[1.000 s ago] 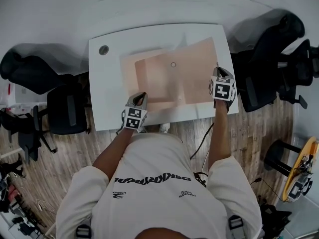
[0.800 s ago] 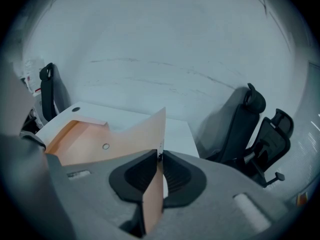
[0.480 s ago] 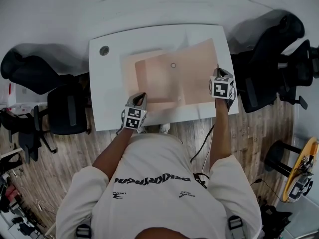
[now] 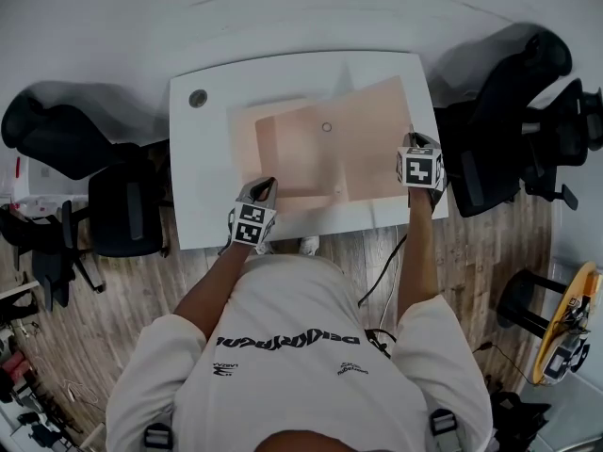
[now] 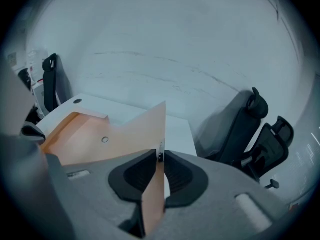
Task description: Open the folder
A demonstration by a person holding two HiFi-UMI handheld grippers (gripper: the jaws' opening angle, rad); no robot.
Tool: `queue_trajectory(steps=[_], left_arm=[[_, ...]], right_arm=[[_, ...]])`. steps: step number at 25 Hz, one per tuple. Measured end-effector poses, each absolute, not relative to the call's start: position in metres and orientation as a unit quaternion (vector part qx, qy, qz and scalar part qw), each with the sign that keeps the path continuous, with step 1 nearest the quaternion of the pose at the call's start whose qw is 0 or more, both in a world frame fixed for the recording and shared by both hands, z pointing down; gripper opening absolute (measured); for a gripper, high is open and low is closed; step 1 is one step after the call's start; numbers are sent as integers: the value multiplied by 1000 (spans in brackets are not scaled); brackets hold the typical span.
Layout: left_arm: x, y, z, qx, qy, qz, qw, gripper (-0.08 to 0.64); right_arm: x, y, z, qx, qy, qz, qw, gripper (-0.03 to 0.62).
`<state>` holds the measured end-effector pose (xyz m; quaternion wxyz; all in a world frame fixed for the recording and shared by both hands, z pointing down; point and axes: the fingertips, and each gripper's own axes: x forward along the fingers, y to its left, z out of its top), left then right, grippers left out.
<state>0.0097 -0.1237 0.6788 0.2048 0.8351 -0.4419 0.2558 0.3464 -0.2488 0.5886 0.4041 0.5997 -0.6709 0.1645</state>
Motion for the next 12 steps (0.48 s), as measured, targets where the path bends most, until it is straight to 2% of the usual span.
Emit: queue_trajectory(steps=[5,12], left_arm=[[10,-123,677,838,-437,247,213,-6],[-7,-129,667,832,-457,224,220,-6]], right_arm=[[342,-244,573,604,-679,165,382,55],[313,-239,539,600,-712,154,330,98]])
